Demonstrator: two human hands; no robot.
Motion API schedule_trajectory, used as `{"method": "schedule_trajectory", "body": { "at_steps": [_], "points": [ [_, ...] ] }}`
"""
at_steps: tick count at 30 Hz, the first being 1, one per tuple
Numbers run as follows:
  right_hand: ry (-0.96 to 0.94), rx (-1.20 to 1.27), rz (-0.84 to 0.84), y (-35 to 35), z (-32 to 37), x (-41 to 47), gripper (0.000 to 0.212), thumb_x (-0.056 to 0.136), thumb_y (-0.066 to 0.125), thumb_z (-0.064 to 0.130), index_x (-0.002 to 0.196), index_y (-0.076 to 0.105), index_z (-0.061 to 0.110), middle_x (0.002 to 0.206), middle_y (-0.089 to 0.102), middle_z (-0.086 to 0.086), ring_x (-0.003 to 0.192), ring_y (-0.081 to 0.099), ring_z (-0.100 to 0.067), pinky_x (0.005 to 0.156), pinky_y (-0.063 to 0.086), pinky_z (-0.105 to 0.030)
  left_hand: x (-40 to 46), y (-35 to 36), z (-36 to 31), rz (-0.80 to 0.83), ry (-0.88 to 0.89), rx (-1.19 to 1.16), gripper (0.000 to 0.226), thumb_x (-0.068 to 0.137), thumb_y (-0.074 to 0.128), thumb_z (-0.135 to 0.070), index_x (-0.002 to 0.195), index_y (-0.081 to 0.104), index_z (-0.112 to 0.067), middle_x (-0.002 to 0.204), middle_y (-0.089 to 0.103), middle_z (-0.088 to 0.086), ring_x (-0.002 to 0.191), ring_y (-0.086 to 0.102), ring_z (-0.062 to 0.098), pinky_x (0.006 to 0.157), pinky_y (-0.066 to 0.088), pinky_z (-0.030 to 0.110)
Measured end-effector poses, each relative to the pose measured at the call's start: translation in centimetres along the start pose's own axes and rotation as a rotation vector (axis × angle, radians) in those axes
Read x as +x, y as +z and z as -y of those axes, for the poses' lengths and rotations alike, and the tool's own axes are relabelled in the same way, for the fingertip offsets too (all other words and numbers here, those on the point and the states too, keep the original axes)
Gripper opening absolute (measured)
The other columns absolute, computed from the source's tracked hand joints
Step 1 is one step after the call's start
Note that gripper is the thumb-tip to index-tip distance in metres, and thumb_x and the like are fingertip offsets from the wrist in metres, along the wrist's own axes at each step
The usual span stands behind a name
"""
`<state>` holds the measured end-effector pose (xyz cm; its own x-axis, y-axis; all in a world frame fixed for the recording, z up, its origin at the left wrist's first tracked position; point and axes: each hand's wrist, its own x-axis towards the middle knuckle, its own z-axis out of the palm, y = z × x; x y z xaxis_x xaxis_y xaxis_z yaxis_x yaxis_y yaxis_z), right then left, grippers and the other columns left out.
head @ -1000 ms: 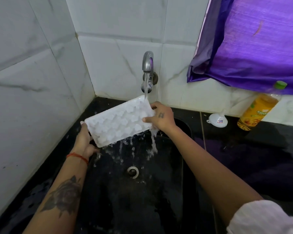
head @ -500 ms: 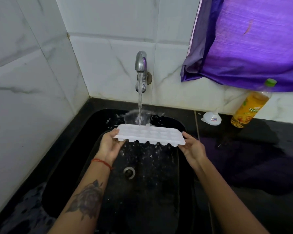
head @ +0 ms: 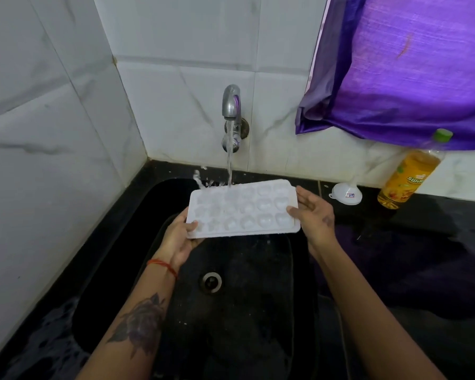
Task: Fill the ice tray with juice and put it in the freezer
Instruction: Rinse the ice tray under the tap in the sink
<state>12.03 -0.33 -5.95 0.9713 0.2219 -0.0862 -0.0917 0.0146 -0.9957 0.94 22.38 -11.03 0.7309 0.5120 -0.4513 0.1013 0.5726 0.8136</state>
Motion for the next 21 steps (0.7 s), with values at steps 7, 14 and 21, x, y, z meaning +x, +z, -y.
{"method": "schedule_trajectory", "body": {
  "at_steps": [7, 14, 21],
  "points": [
    [-0.202, -0.185, 0.087, 2.5, 4.0, -0.2, 0.047, 0.076, 0.071, 0.003, 0.121, 0.061, 0.012, 0.106, 0.067, 0.008, 0.097, 0.065, -0.004, 0.088, 0.051, -0.023, 1.0, 0.0, 1.8, -0.051, -0.115, -0.063, 0.039, 0.094, 0.036, 0.006, 0.124, 0.050, -0.014, 0.121, 0.055, 0.010, 0.096, 0.058, 0.023, 0.085, 0.046, 0.040],
    [-0.091, -0.161, -0.058, -1.7, 2.3, 1.2, 0.047, 0.079, 0.066, -0.003, 0.124, 0.057, 0.007, 0.111, 0.066, -0.001, 0.094, 0.065, -0.008, 0.087, 0.051, -0.025, 1.1, 3.3, 0.9, 0.006, -0.015, 0.100, 0.034, 0.095, 0.035, 0.006, 0.119, 0.053, -0.011, 0.114, 0.060, 0.008, 0.092, 0.062, 0.021, 0.071, 0.052, 0.032],
    [0.167, -0.388, -0.164, -3.0, -3.6, 0.7, 0.032, 0.081, 0.063, -0.002, 0.111, 0.064, 0.008, 0.094, 0.065, 0.000, 0.065, 0.053, 0.001, 0.057, 0.046, -0.014, 0.6, 4.6, -1.5, 0.003, 0.149, 0.206, 0.033, 0.095, 0.041, 0.000, 0.122, 0.056, -0.013, 0.102, 0.065, 0.001, 0.090, 0.064, 0.017, 0.066, 0.054, 0.027]
  ]
}}
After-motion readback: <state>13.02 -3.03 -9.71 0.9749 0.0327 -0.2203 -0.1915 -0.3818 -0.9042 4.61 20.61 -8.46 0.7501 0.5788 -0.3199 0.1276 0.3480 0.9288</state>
